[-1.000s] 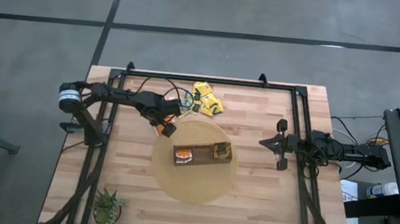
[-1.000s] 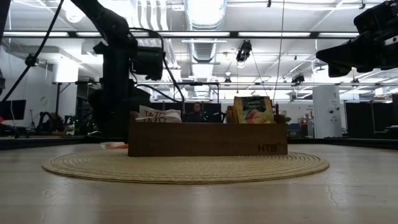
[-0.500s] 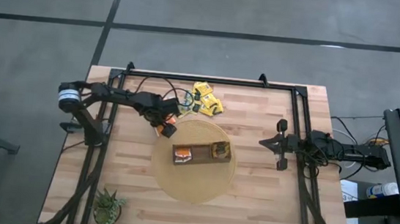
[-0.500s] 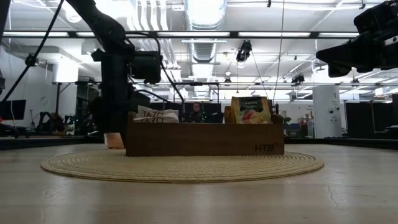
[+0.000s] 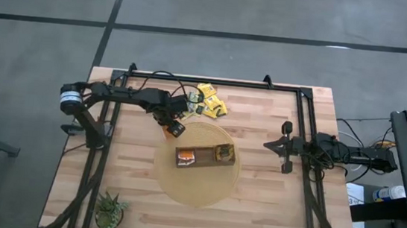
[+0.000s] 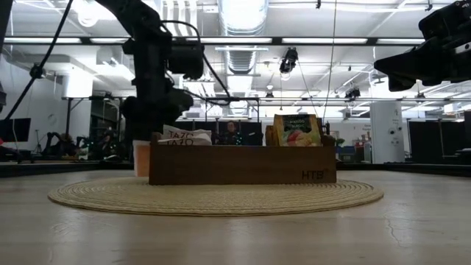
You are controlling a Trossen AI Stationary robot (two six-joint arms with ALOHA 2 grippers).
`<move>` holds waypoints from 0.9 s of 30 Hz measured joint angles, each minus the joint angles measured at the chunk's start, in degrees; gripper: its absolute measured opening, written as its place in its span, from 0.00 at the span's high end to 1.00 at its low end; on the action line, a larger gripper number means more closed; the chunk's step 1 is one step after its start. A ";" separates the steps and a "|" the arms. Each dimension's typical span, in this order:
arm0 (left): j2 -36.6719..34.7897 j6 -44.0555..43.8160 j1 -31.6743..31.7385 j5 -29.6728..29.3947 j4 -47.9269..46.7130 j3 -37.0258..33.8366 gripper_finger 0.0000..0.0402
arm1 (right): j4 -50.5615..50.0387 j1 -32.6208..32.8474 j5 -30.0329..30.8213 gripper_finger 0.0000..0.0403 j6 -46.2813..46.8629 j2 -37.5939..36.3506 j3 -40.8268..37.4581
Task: Pick & Place Tea
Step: Put the white and orange tea bag into the wooden organizer
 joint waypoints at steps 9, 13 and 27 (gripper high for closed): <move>-0.02 0.62 -1.25 0.87 -0.16 0.23 0.90 | 0.02 0.00 -0.02 0.98 0.02 -0.01 0.00; -0.07 1.00 -2.59 0.96 -0.06 0.29 0.99 | 0.00 0.01 0.00 0.98 0.00 -0.01 0.00; -0.13 4.03 -11.44 -6.07 -6.52 11.89 1.00 | 0.00 0.00 -0.01 0.98 0.00 -0.01 0.00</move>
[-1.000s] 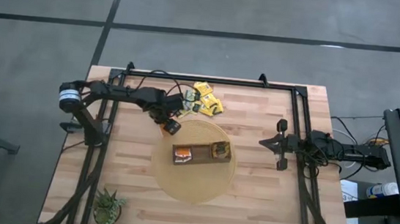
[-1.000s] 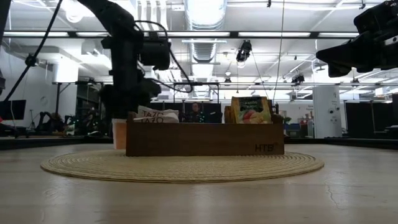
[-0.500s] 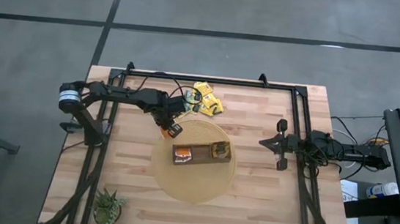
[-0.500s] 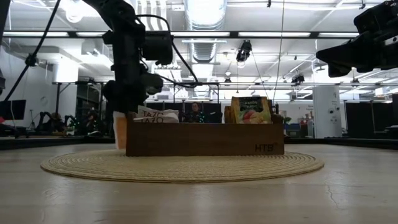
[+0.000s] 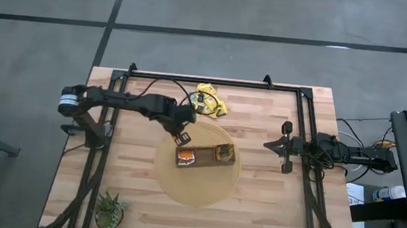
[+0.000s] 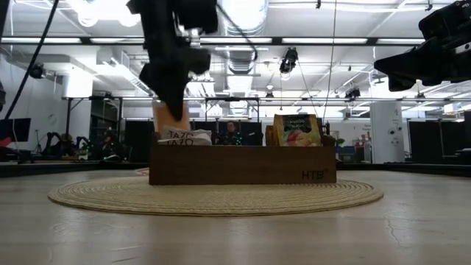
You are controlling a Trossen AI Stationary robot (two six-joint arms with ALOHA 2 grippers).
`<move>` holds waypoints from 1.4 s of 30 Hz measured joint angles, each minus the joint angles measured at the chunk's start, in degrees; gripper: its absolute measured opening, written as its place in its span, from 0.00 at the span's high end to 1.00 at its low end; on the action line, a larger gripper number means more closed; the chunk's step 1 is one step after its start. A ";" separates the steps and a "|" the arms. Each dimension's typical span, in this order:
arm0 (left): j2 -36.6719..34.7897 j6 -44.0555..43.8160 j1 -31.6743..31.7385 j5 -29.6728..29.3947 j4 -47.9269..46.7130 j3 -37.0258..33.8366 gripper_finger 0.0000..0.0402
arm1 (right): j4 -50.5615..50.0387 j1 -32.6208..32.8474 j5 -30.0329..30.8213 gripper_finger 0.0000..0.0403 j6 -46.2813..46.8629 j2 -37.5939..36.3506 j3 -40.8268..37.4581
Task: Pick & Place Tea
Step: Put the white and orange tea bag into the wooden organizer
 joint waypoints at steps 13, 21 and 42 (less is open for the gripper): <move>-0.09 4.53 -15.69 -11.56 -0.73 9.62 1.00 | 0.00 0.01 -0.01 0.98 0.00 0.02 0.00; 1.54 1.17 -20.86 -12.97 -0.37 9.10 1.00 | -0.02 0.02 0.00 0.98 0.00 0.02 0.00; 16.33 7.74 -21.10 -15.46 -11.63 19.71 1.00 | 0.00 0.00 -0.01 0.98 0.02 0.04 0.00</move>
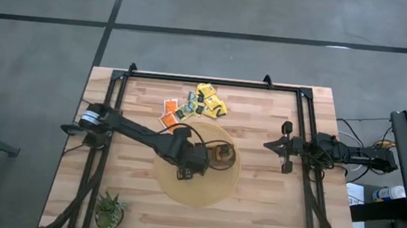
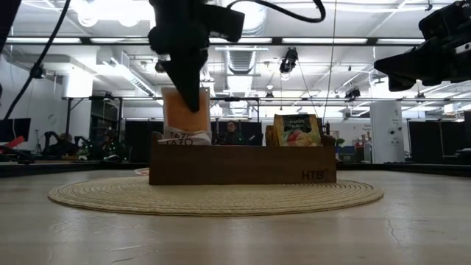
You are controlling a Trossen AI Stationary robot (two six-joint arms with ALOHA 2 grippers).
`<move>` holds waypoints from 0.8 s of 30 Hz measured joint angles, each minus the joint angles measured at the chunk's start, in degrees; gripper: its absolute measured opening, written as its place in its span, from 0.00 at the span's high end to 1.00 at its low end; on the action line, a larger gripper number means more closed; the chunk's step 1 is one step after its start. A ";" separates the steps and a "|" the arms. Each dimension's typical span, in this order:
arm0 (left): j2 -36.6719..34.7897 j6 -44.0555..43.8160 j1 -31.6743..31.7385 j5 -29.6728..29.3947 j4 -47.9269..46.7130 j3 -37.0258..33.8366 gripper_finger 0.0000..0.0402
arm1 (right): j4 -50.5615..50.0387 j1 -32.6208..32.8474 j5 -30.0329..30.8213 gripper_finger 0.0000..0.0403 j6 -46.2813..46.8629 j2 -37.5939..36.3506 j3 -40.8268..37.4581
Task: Pick & Place Tea
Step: Put the white and orange tea bag into the wooden organizer
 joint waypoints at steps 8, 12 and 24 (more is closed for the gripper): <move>1.51 2.34 0.11 0.00 0.06 -0.32 0.98 | -0.02 0.02 0.00 0.98 -0.02 -0.02 0.00; 1.77 2.57 0.11 -0.01 0.11 -0.32 0.98 | -0.01 0.00 0.00 0.98 -0.02 -0.02 -0.02; 1.64 3.22 0.20 -2.14 0.33 -0.39 0.96 | -0.02 0.00 0.00 0.98 -0.02 -0.02 0.00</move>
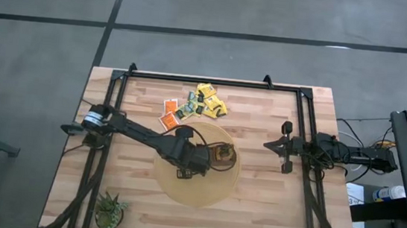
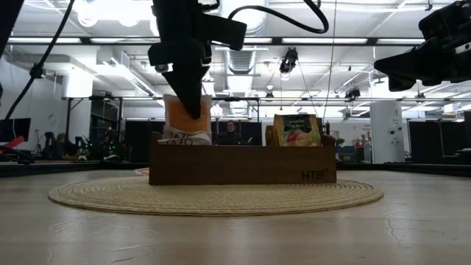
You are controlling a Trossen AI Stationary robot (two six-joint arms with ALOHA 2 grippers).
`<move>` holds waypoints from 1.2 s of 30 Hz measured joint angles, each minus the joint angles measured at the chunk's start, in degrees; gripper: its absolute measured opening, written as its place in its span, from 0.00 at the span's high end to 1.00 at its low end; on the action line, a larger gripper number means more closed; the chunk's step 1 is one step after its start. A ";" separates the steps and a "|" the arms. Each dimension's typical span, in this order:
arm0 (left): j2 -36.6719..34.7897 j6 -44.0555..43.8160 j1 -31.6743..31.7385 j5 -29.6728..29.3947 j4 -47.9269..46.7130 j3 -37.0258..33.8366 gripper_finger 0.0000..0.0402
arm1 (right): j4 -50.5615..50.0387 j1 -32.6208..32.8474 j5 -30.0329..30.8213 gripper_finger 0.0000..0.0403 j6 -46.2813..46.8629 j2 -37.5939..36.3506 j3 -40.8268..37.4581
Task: Pick & Place Tea
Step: Put the white and orange tea bag into the wooden organizer
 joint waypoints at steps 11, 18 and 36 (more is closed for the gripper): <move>-0.04 0.63 0.00 0.02 -0.02 0.00 0.70 | 0.00 0.00 0.00 0.98 0.00 0.00 -0.01; -0.14 -1.63 0.00 0.55 -0.54 0.00 0.59 | 0.00 0.02 0.00 0.98 0.00 0.00 -0.02; -1.42 -3.42 -0.03 15.36 -2.69 2.34 0.59 | 0.02 0.02 0.01 0.98 0.00 0.00 -0.01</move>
